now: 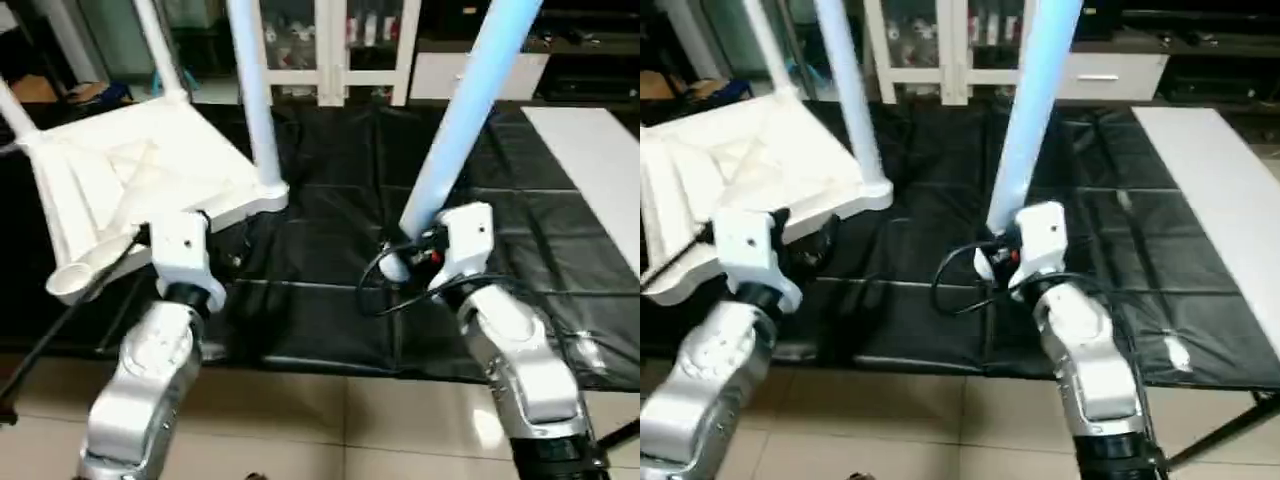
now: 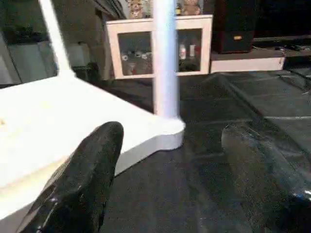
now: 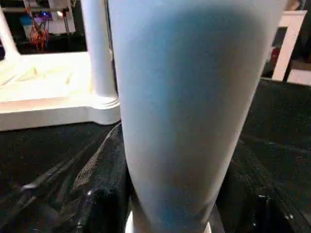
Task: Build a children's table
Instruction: Pick table leg
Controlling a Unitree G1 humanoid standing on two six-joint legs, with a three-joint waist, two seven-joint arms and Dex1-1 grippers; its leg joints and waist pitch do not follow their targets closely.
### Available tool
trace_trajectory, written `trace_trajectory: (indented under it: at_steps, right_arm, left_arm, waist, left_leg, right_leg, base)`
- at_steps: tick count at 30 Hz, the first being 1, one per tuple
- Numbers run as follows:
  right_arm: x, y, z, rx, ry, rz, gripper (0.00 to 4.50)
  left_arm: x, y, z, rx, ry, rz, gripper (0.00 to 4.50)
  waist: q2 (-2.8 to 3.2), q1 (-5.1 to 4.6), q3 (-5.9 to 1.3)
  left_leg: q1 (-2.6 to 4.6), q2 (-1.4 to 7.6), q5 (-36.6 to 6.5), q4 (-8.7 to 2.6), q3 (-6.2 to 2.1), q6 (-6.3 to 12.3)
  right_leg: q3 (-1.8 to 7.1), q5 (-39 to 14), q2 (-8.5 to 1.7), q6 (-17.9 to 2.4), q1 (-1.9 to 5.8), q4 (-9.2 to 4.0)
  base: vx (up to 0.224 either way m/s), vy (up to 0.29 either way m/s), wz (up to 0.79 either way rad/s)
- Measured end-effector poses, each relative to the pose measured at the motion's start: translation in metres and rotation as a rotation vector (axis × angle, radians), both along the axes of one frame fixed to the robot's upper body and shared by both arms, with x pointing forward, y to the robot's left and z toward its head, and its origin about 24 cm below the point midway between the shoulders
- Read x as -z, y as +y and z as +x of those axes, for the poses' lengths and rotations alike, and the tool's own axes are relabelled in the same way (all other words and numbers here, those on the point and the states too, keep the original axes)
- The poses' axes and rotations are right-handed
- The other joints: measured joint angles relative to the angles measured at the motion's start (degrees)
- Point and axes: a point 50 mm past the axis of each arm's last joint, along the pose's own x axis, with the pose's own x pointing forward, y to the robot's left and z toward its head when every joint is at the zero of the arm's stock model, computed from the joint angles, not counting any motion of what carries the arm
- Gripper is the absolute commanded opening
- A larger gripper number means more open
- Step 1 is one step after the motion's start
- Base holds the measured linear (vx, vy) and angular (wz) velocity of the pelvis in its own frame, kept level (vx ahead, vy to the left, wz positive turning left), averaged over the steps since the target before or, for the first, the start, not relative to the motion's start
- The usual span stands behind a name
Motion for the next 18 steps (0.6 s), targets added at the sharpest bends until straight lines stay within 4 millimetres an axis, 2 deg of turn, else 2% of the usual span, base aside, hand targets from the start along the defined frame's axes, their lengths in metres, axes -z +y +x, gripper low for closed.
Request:
trace_trajectory:
  at_steps: [2,3,4,5,6,7,8,9,10,11,12,13,14,15,16,17,18]
  right_arm:
    - [0.003,-0.001,0.001,0.011,0.014,-0.003,1.86]
    - [0.004,0.0,0.002,0.012,0.016,-0.003,1.86]
    - [0.003,0.002,0.003,0.008,0.015,-0.002,1.86]
    - [0.003,0.005,0.003,0.001,0.012,-0.002,1.86]
    - [0.001,0.008,0.004,-0.008,0.005,0.002,1.86]
    - [0.0,0.01,0.004,-0.013,0.0,0.003,1.86]
    - [-0.001,0.01,0.004,-0.015,-0.006,0.002,1.86]
    - [0.0,0.008,0.004,-0.006,-0.005,-0.003,1.86]
    - [0.002,0.005,0.005,0.004,0.001,-0.013,1.86]
    - [0.002,0.001,0.006,0.016,0.003,-0.019,1.86]
    - [0.005,0.001,0.006,0.019,0.012,-0.02,1.86]
    - [0.006,0.001,0.006,0.023,0.015,-0.017,1.86]
    - [0.005,0.001,0.006,0.028,0.01,-0.016,1.86]
    - [0.006,-0.001,0.006,0.044,0.011,-0.014,1.86]
    - [0.009,-0.001,0.006,0.049,0.024,-0.014,1.86]
    - [0.011,0.0,0.006,0.051,0.033,-0.01,1.86]
    - [0.012,0.006,0.005,0.037,0.037,-0.001,1.86]
  left_arm:
    - [-0.001,0.001,0.0,-0.012,-0.017,0.013,3.62]
    - [-0.001,0.001,0.0,-0.015,-0.024,0.016,3.62]
    - [0.001,0.001,0.0,-0.02,-0.025,0.018,3.62]
    - [0.002,0.002,0.0,-0.024,-0.021,0.021,3.62]
    - [0.003,0.003,0.001,-0.028,-0.016,0.026,3.62]
    - [0.004,0.003,0.001,-0.031,-0.013,0.03,3.62]
    - [0.004,0.003,0.001,-0.031,-0.015,0.029,3.62]
    - [0.004,0.0,0.001,-0.025,-0.017,0.017,3.62]
    - [0.003,-0.005,0.001,-0.014,-0.025,0.006,3.62]
    - [0.002,-0.006,0.001,-0.011,-0.033,0.003,3.62]
    - [0.004,-0.004,0.0,-0.018,-0.027,0.008,3.62]
    - [0.004,-0.002,0.0,-0.023,-0.026,0.013,3.62]
    - [0.002,-0.003,0.001,-0.019,-0.039,0.012,3.62]
    - [-0.001,-0.005,0.003,-0.011,-0.056,0.011,3.62]
    - [0.002,-0.003,0.002,-0.013,-0.047,0.017,3.62]
    - [0.005,0.001,0.0,-0.026,-0.035,0.029,3.62]
    - [0.007,0.007,0.0,-0.044,-0.023,0.038,3.62]
  waist:
    - [0.04,-0.02,-0.04]
    - [0.03,-0.15,-0.04]
    - [0.06,-0.68,-0.03]
    - [0.14,-1.25,0.02]
    - [-0.01,-1.76,0.04]
    - [-0.07,-2.21,0.06]
    - [-0.4,-2.43,0.06]
    - [-0.55,-2.69,0.17]
    - [-0.83,-2.1,0.18]
    - [-0.2,-2.35,0.0]
    - [-0.35,-2.47,0.08]
    - [-0.47,-3.07,0.17]
    - [0.08,-3.96,0.23]
    - [0.73,-5.57,0.66]
    - [0.93,-7.02,0.81]
    - [1.09,-7.85,0.91]
    - [1.26,-8.47,1.06]
  left_leg:
    - [-0.24,-1.09,-0.34,0.4,0.48,1.6]
    - [-0.26,-1.62,-0.37,0.36,0.91,2.33]
    - [-0.26,-2.46,-0.42,0.38,1.37,3.37]
    - [-0.26,-2.94,-0.37,0.3,1.55,3.91]
    - [-0.25,-3.46,-0.06,-0.1,1.97,4.57]
    - [-0.23,-3.83,0.21,-0.29,2.38,5.02]
    - [-0.17,-4.28,0.4,-0.46,3.11,5.33]
    - [-0.19,-4.74,0.62,-0.67,3.97,5.64]
    - [-0.3,-4.75,0.09,0.12,4.2,5.52]
    - [-2.46,-5.88,-1.47,6.71,-1.04,4.51]
    - [-3.02,-6.35,-2.27,12.19,-5.16,2.96]
    - [-1.75,-5.12,-4.05,12.65,-8.0,-0.02]
    - [0.01,-3.24,-5.47,8.71,-8.26,-1.75]
    - [1.04,-1.81,-6.58,6.99,-6.87,-3.59]
    - [0.92,-1.95,-6.13,6.59,-6.5,-2.27]
    - [1.09,-2.58,-5.55,5.72,-6.29,-1.22]
    - [1.42,-3.37,-4.92,4.84,-6.49,-0.22]
  right_leg:
    - [0.95,0.02,-0.6,0.05,0.2,-0.68]
    - [0.96,0.02,-0.86,0.04,0.12,-0.95]
    - [1.1,-0.1,-1.43,-0.2,-0.02,-1.0]
    - [0.86,-0.8,-1.58,-1.35,-0.2,-0.08]
    - [-1.07,-2.38,-1.33,-2.42,-1.08,2.47]
    - [-2.96,-3.17,-0.29,-1.94,-1.4,4.15]
    - [-3.54,-3.12,0.93,-1.34,-1.46,4.76]
    - [-2.28,-3.03,1.34,-1.06,-1.53,4.83]
    - [-1.84,-2.29,0.52,-0.59,-1.65,4.46]
    - [-1.54,-1.64,-0.07,0.09,-1.8,4.24]
    - [-1.39,-1.14,-1.3,0.8,-1.87,4.21]
    - [-2.13,-0.71,-3.15,1.52,-1.79,3.99]
    - [-2.67,-0.51,-3.78,1.84,-1.75,3.8]
    - [-2.95,-0.57,-4.32,1.92,-1.27,3.2]
    - [-2.09,-1.82,-3.75,0.34,-1.02,2.1]
    - [-2.08,-4.25,-3.25,-2.97,-1.12,3.78]
    - [-2.84,-5.27,-1.79,-4.61,-1.3,6.4]
  base:
    - [-0.025,0.164,0.11]
    - [-0.03,0.198,0.08]
    - [-0.03,0.198,0.08]
    - [-0.036,0.201,0.12]
    - [-0.053,0.158,0.08]
    - [-0.053,0.158,0.08]
    - [-0.082,0.114,-0.06]
    - [-0.102,0.131,0.08]
    - [-0.102,0.131,0.08]
    - [-0.064,0.199,-0.07]
    - [-0.048,0.26,-0.42]
    - [-0.048,0.26,-0.42]
    - [-0.096,0.297,-0.22]
    - [-0.147,0.272,0.17]
    - [-0.147,0.272,0.17]
    - [-0.133,0.276,0.15]
    - [-0.087,0.302,-0.07]
